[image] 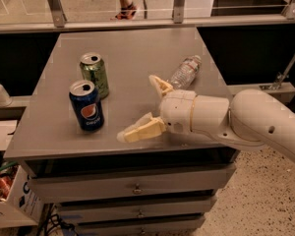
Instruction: Place pepsi can upright
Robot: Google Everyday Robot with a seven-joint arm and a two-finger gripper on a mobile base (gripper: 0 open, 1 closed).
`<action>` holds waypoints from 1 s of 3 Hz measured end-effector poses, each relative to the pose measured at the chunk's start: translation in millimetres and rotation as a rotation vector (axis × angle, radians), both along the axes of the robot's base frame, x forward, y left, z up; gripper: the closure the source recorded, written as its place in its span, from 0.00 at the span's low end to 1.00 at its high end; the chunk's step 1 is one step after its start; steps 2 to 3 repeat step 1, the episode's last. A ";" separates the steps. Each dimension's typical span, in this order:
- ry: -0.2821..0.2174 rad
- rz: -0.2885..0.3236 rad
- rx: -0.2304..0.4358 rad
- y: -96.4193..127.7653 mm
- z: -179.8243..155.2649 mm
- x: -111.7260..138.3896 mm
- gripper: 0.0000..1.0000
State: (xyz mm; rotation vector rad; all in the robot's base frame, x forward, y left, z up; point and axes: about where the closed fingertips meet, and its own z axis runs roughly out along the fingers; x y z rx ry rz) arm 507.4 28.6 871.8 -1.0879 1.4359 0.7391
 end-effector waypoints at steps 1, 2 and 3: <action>0.000 -0.003 -0.001 -2.9 0.0 -0.3 0.00; 0.000 -0.003 -0.001 -2.9 0.0 -0.3 0.00; 0.000 -0.003 -0.001 -2.9 0.0 -0.3 0.00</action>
Offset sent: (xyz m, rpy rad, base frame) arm 0.0000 0.0000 0.0000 0.0000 0.0000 0.0000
